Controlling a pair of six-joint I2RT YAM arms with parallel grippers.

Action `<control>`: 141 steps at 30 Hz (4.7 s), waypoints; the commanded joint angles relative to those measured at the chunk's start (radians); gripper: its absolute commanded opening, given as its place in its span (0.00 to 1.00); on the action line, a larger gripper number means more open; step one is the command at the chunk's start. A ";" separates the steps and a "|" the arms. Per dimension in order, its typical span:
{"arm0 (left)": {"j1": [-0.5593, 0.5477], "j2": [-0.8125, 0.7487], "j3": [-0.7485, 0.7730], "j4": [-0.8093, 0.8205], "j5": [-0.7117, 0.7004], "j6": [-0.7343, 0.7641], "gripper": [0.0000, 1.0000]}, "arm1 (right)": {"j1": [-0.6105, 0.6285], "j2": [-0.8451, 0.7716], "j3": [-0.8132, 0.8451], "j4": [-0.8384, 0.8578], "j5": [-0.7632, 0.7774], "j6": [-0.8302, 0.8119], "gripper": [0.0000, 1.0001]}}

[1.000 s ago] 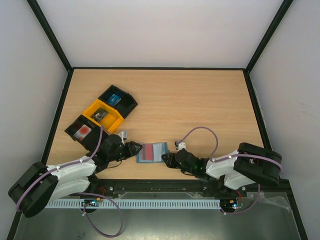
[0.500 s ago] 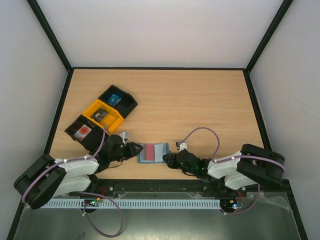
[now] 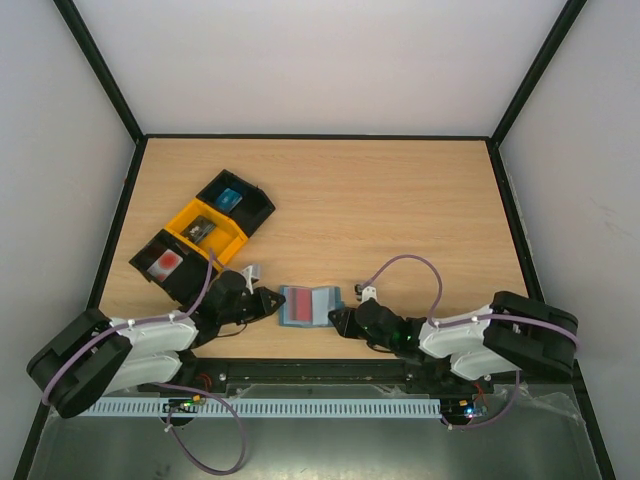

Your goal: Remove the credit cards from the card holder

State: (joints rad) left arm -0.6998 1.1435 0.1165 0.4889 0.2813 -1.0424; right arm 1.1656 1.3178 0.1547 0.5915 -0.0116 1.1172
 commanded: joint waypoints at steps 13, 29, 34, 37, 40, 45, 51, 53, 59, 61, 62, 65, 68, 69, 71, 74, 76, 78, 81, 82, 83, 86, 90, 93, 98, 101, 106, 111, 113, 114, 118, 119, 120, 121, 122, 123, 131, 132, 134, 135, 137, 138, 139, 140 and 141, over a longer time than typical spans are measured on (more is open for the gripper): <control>-0.075 -0.051 0.023 0.010 -0.005 -0.038 0.03 | 0.006 -0.283 0.084 -0.331 0.026 0.007 0.30; -0.177 -0.119 0.082 -0.132 -0.124 -0.073 0.03 | 0.047 -0.118 0.245 -0.292 -0.029 -0.023 0.61; -0.196 -0.116 0.097 -0.143 -0.136 -0.075 0.03 | 0.078 -0.028 0.283 -0.295 -0.031 -0.030 0.65; -0.204 -0.116 0.112 -0.168 -0.147 -0.073 0.03 | 0.080 0.007 0.292 -0.300 -0.020 -0.034 0.65; -0.210 -0.118 0.115 -0.171 -0.146 -0.076 0.03 | 0.080 0.032 0.287 -0.290 -0.016 -0.029 0.65; -0.217 -0.125 0.124 -0.188 -0.158 -0.075 0.03 | 0.080 0.061 0.295 -0.286 -0.020 -0.029 0.65; -0.217 -0.136 0.124 -0.200 -0.160 -0.074 0.03 | 0.080 0.060 0.290 -0.308 0.001 -0.032 0.58; -0.217 -0.139 0.124 -0.206 -0.164 -0.073 0.03 | 0.080 0.056 0.290 -0.321 0.009 -0.033 0.58; -0.218 -0.149 0.120 -0.214 -0.171 -0.075 0.03 | 0.081 0.031 0.288 -0.371 0.042 -0.040 0.54; -0.218 -0.150 0.120 -0.215 -0.171 -0.074 0.03 | 0.080 0.022 0.284 -0.382 0.049 -0.040 0.52; -0.218 -0.149 0.120 -0.217 -0.171 -0.074 0.03 | 0.080 0.016 0.282 -0.386 0.052 -0.040 0.51; -0.218 -0.150 0.119 -0.216 -0.172 -0.074 0.03 | 0.080 0.000 0.276 -0.400 0.065 -0.037 0.48; -0.218 -0.151 0.120 -0.221 -0.175 -0.074 0.03 | 0.080 -0.019 0.272 -0.421 0.081 -0.036 0.48; -0.218 -0.151 0.121 -0.224 -0.177 -0.073 0.03 | 0.081 -0.025 0.268 -0.427 0.084 -0.036 0.48; -0.218 -0.150 0.121 -0.229 -0.179 -0.074 0.03 | 0.080 -0.043 0.259 -0.445 0.096 -0.034 0.48; -0.218 -0.151 0.121 -0.236 -0.180 -0.071 0.03 | 0.080 -0.084 0.233 -0.479 0.123 -0.025 0.48; -0.218 -0.149 0.121 -0.240 -0.182 -0.071 0.03 | 0.080 -0.120 0.215 -0.505 0.140 -0.016 0.47; -0.218 -0.150 0.121 -0.244 -0.184 -0.070 0.03 | 0.080 -0.160 0.201 -0.541 0.156 -0.005 0.47; -0.218 -0.151 0.122 -0.251 -0.189 -0.068 0.03 | 0.080 -0.227 0.188 -0.600 0.184 0.016 0.45; -0.218 -0.150 0.124 -0.255 -0.193 -0.066 0.03 | 0.081 -0.250 0.190 -0.628 0.196 0.026 0.44; -0.218 -0.150 0.126 -0.264 -0.198 -0.062 0.03 | 0.080 -0.274 0.190 -0.648 0.203 0.031 0.44; -0.218 -0.149 0.133 -0.289 -0.215 -0.054 0.03 | 0.080 -0.335 0.200 -0.674 0.214 0.031 0.43; -0.218 -0.157 0.133 -0.303 -0.227 -0.050 0.03 | 0.080 -0.372 0.221 -0.635 0.196 0.004 0.39; -0.218 -0.161 0.138 -0.317 -0.240 -0.044 0.03 | 0.080 -0.354 0.219 -0.564 0.187 -0.020 0.32; -0.216 -0.157 0.158 -0.358 -0.259 -0.028 0.03 | 0.080 -0.260 0.232 -0.484 0.168 -0.046 0.19; -0.217 -0.157 0.169 -0.374 -0.265 -0.022 0.05 | 0.080 -0.188 0.242 -0.439 0.164 -0.057 0.14; -0.214 -0.164 0.204 -0.456 -0.293 -0.023 0.23 | 0.080 -0.063 0.262 -0.451 0.206 -0.036 0.08; -0.212 -0.221 0.284 -0.604 -0.369 -0.038 0.54 | 0.080 0.016 0.221 -0.397 0.198 -0.007 0.07; -0.214 -0.237 0.298 -0.590 -0.348 -0.030 0.58 | 0.080 0.038 0.207 -0.384 0.191 0.004 0.07; -0.213 -0.236 0.297 -0.561 -0.320 -0.024 0.59 | 0.080 0.044 0.201 -0.379 0.190 0.010 0.07; -0.214 -0.168 0.273 -0.403 -0.195 -0.011 0.60 | 0.080 0.034 0.160 -0.348 0.186 0.035 0.07; -0.214 -0.139 0.265 -0.363 -0.170 -0.009 0.59 | 0.080 0.029 0.152 -0.345 0.188 0.038 0.07; -0.216 -0.111 0.258 -0.320 -0.156 -0.009 0.58 | 0.080 0.026 0.143 -0.344 0.191 0.042 0.07; -0.216 -0.082 0.252 -0.290 -0.148 -0.009 0.57 | 0.080 0.025 0.140 -0.340 0.191 0.043 0.07; -0.217 -0.056 0.243 -0.259 -0.145 -0.011 0.55 | 0.080 0.025 0.135 -0.337 0.190 0.045 0.07; -0.219 -0.035 0.233 -0.228 -0.146 -0.016 0.53 | 0.080 0.026 0.132 -0.329 0.186 0.048 0.07; -0.218 0.115 0.185 -0.055 -0.156 -0.012 0.47 | 0.085 0.024 0.132 -0.345 0.195 0.052 0.07; -0.218 0.128 0.183 -0.050 -0.163 -0.014 0.46 | 0.085 0.014 0.137 -0.353 0.201 0.049 0.07; -0.218 0.146 0.176 -0.033 -0.168 -0.019 0.45 | 0.085 -0.002 0.140 -0.360 0.204 0.044 0.07; -0.217 0.151 0.174 -0.023 -0.166 -0.019 0.45 | 0.085 -0.007 0.139 -0.359 0.205 0.044 0.07; -0.218 0.161 0.175 -0.018 -0.171 -0.019 0.45 | 0.085 -0.007 0.137 -0.358 0.209 0.046 0.07; -0.217 0.167 0.177 -0.019 -0.174 -0.018 0.45 | 0.085 -0.001 0.138 -0.357 0.207 0.046 0.07; -0.218 0.171 0.177 -0.018 -0.179 -0.018 0.45 | 0.085 0.009 0.137 -0.354 0.204 0.045 0.07; -0.218 0.177 0.176 -0.014 -0.182 -0.017 0.45 | 0.085 0.020 0.137 -0.349 0.196 0.045 0.07; -0.217 0.185 0.173 -0.006 -0.184 -0.018 0.45 | 0.085 0.033 0.136 -0.340 0.182 0.044 0.07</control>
State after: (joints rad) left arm -0.9115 1.3045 0.3061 0.4316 0.1207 -1.0683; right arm 1.2434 1.3209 0.3035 0.3054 0.1604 1.1564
